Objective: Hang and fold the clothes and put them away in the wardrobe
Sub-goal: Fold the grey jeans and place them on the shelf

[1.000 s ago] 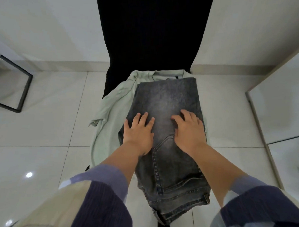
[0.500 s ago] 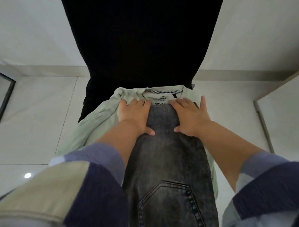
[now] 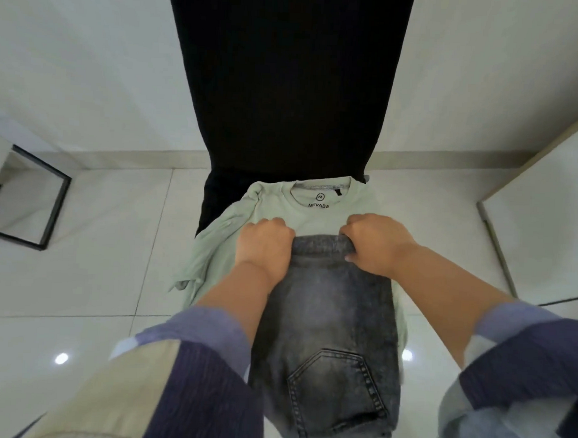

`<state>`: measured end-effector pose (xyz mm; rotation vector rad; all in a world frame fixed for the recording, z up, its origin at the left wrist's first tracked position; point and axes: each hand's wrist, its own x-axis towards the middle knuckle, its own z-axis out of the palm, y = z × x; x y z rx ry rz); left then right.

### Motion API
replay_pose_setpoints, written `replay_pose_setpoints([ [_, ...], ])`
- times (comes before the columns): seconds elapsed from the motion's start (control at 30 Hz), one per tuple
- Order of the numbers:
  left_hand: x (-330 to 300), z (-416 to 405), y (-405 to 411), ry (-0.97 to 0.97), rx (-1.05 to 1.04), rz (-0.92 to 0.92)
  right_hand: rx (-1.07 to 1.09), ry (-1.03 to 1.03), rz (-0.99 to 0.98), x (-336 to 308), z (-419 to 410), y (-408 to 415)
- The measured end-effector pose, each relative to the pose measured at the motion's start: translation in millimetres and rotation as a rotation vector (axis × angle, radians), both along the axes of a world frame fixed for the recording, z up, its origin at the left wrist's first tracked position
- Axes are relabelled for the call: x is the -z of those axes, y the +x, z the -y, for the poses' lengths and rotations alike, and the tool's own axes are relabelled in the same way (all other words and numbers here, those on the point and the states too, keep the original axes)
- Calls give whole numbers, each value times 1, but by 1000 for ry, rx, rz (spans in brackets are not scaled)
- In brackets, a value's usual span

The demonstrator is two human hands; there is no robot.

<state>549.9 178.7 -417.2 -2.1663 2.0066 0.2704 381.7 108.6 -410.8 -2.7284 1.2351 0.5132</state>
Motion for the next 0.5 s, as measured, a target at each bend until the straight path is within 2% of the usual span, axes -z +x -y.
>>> replay_pose_setpoints([
  [0.17, -79, -42, -6, 208, 1, -92, 89, 154, -50, -82, -52, -11],
  [0.27, -129, -60, -10, 251, 17, -81, 131, 211, -53, -134, -78, -17],
  [0.5, -269, -67, -11, -14, 14, -39, 132, 36, 71, -278, -89, -16],
])
